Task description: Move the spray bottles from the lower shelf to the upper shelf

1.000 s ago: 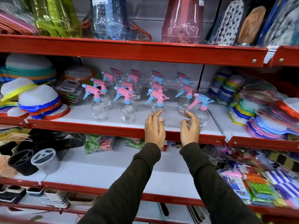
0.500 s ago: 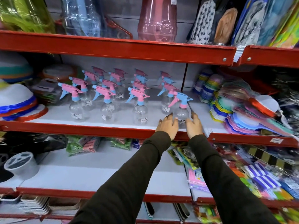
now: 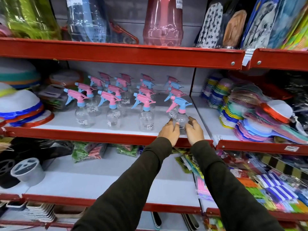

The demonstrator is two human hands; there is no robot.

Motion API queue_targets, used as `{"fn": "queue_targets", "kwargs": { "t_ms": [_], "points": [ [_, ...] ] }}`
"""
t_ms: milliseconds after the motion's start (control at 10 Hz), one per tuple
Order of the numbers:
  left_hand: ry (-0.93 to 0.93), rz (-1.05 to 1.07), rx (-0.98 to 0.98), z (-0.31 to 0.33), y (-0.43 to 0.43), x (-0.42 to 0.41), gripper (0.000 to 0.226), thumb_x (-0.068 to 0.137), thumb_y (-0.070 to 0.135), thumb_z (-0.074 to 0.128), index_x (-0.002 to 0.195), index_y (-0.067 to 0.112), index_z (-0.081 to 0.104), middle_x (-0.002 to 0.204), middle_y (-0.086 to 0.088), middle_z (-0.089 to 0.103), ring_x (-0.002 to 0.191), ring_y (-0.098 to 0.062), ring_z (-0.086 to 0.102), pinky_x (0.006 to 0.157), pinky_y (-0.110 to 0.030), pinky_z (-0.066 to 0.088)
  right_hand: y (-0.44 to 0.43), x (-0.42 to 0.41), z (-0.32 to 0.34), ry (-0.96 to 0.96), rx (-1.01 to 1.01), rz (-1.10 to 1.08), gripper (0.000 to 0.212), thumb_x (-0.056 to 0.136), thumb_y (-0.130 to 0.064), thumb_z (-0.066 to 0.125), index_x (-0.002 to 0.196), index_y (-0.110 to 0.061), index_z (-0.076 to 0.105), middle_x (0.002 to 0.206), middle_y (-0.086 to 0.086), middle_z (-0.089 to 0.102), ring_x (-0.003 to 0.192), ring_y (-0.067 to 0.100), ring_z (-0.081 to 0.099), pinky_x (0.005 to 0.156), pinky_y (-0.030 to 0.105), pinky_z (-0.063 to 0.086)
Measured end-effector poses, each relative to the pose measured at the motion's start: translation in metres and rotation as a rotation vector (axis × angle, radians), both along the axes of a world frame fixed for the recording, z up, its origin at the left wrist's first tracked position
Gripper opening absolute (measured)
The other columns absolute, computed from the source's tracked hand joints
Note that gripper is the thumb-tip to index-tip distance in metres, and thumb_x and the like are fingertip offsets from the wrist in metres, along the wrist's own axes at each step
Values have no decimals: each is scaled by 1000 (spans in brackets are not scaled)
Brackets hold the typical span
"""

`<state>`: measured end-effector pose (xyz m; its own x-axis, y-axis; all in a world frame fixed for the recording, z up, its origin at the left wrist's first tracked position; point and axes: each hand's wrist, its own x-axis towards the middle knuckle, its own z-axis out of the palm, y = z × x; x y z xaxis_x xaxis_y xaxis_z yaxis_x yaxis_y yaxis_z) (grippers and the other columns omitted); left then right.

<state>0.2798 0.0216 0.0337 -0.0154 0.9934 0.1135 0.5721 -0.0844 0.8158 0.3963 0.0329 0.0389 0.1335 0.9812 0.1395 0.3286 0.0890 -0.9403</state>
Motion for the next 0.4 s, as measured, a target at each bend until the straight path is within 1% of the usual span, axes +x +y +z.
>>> {"fn": "queue_targets", "kwargs": {
  "t_ms": [100,200,300,400],
  "points": [
    [-4,-6,-18,2,0,-1,58,103,40,30,152,11,30,153,-21,42,137,-36,42,114,-40,33,-1,1,0,-25,-6,2,49,99,-13,43,147,-15,42,147,11,50,130,25,50,100,23,35],
    [8,-18,-22,0,1,-2,60,103,42,29,155,12,26,155,-20,39,140,-35,41,116,-39,31,0,3,-2,-36,-12,9,50,99,-15,44,148,-16,40,148,10,49,131,25,49,101,25,36],
    [-4,-24,-22,5,-3,-2,59,104,40,30,155,11,26,156,-20,38,141,-35,39,117,-39,31,-5,1,3,-44,-31,18,52,99,-16,44,151,-16,36,152,10,44,135,26,46,106,28,35],
    [-46,35,62,4,-10,-4,55,105,35,32,153,7,30,155,-20,39,141,-33,38,116,-37,30,-14,5,9,15,30,-12,55,99,-10,44,153,-13,31,157,10,36,139,24,41,112,31,32]
  ]
}}
